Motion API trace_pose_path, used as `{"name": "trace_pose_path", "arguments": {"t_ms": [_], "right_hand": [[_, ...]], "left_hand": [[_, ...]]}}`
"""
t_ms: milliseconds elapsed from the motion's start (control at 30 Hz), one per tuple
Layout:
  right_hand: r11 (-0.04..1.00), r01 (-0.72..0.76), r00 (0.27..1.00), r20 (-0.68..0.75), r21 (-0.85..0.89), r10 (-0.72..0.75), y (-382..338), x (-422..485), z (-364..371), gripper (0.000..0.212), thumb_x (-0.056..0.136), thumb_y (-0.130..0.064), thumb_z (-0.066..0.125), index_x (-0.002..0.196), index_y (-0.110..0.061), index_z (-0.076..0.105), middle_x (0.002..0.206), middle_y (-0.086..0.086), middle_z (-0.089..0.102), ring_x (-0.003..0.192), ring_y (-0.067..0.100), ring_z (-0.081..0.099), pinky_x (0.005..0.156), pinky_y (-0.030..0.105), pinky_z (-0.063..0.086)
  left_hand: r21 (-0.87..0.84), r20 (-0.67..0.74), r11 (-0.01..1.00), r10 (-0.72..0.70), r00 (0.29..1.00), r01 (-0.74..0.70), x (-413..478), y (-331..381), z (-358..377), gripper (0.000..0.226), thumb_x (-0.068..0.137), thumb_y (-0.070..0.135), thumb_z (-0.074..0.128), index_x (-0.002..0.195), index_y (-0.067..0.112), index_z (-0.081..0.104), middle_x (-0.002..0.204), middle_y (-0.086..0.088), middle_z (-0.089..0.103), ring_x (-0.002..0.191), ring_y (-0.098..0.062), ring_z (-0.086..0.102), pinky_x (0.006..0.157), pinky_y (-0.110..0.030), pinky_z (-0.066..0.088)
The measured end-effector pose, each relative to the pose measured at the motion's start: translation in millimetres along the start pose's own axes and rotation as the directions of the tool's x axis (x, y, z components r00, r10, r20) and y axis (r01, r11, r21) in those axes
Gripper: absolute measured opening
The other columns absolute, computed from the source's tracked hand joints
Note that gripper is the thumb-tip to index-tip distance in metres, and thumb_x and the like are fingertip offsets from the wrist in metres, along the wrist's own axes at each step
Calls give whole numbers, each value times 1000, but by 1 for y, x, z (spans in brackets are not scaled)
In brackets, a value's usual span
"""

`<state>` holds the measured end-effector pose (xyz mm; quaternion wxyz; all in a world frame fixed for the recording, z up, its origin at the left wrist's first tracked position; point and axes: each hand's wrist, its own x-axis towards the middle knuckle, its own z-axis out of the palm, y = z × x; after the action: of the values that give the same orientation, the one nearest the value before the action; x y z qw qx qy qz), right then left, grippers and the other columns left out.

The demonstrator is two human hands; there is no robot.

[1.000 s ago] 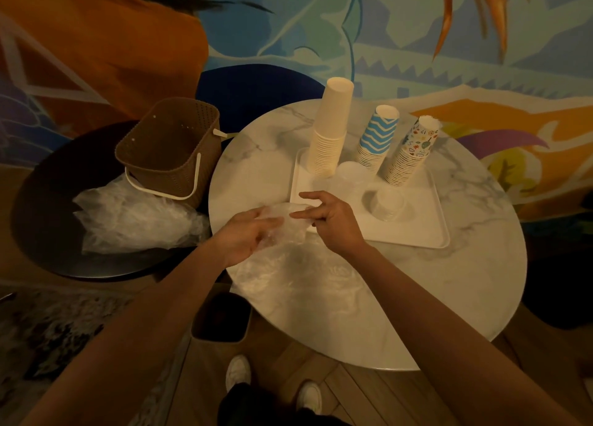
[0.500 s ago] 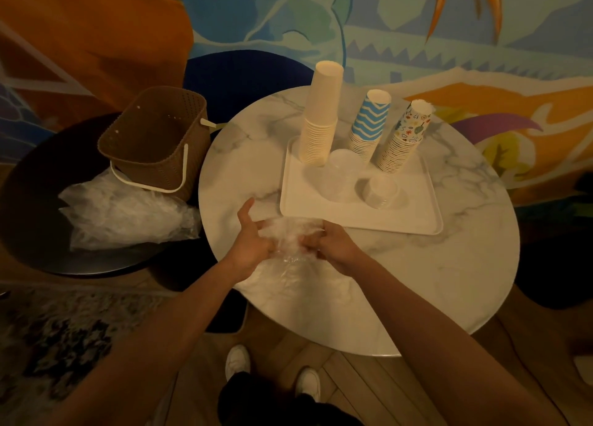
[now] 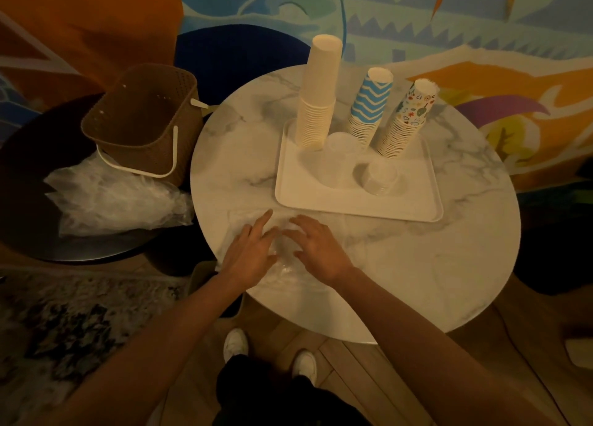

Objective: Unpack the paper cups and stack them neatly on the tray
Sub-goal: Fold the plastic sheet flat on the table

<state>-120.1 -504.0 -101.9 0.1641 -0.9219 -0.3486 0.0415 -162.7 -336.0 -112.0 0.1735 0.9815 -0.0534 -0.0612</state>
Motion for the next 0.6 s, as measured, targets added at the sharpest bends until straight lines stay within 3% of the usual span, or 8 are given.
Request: {"name": "trace_pose_path", "arguments": {"t_ms": [33, 100, 167, 200, 233, 300, 367, 600], "right_hand": [[999, 47, 997, 63, -27, -45, 1, 1, 2, 62, 65, -10, 82, 123, -6, 60, 128, 21, 57, 121, 39, 53, 96, 50, 45], [998, 44, 976, 217, -45, -33, 2, 1, 2, 64, 85, -23, 65, 140, -3, 39, 148, 19, 35, 140, 35, 30, 114, 44, 23], [994, 2, 930, 367, -109, 38, 9, -4, 7, 69, 97, -37, 44, 149, -7, 12, 159, 12, 5, 147, 23, 3, 118, 35, -1], [990, -6, 913, 403, -142, 64, 11, -6, 10, 70, 98, -40, 38, 150, -8, 3, 159, 10, -3, 147, 20, -4, 117, 33, -6], [988, -15, 905, 418, -151, 77, 12, -9, 12, 71, 98, -42, 34, 150, -8, -2, 159, 9, -8, 147, 19, -8, 116, 32, -8], [989, -33, 893, 441, -142, 93, 12, -12, 14, 72, 99, -43, 31, 149, -9, -6, 158, 8, -13, 146, 18, -12, 116, 32, -11], [988, -44, 884, 456, -148, 107, 11, -12, 15, 71, 99, -44, 29, 149, -9, -8, 158, 8, -15, 146, 17, -14, 116, 34, -11], [983, -98, 858, 488, -156, 163, 11, -11, 12, 73, 99, -47, 27, 148, -11, -13, 156, 6, -21, 144, 15, -18, 117, 36, -11]], "left_hand": [[63, 0, 998, 21, 1000, -21, -1, -2, -1, 60, 75, 26, 77, 129, 10, 56, 150, -10, 35, 103, -34, 55, 84, -42, 49], [137, 22, 989, 61, 998, -64, -2, -3, 0, 57, 71, 28, 79, 122, 9, 62, 138, -9, 52, 99, -35, 61, 78, -41, 51], [193, 52, 977, 85, 995, -93, -2, -5, 1, 48, 85, 34, 59, 127, 10, 59, 134, -6, 56, 114, -33, 58, 88, -42, 48], [218, 86, 972, 69, 994, -87, -2, -9, 2, 51, 88, 39, 43, 129, 12, 57, 135, -5, 56, 121, -30, 55, 94, -42, 46], [218, 138, 973, 46, 989, -76, -2, -12, 4, 62, 88, 45, 28, 135, 13, 51, 140, -5, 50, 129, -28, 47, 101, -43, 40], [199, 225, 977, 29, 974, -75, -4, -18, 8, 82, 81, 56, 1, 149, 15, 21, 157, -1, 16, 145, -23, 16, 116, -43, 14], [185, 249, 981, 18, 968, -66, -6, -23, 11, 90, 73, 62, -14, 151, 19, -2, 158, 4, -6, 147, -18, -4, 117, -40, -1], [225, 289, 970, 23, 957, -92, -4, -27, 13, 91, 70, 63, -18, 149, 18, -13, 158, 1, -15, 146, -19, -12, 117, -40, -4]]}}
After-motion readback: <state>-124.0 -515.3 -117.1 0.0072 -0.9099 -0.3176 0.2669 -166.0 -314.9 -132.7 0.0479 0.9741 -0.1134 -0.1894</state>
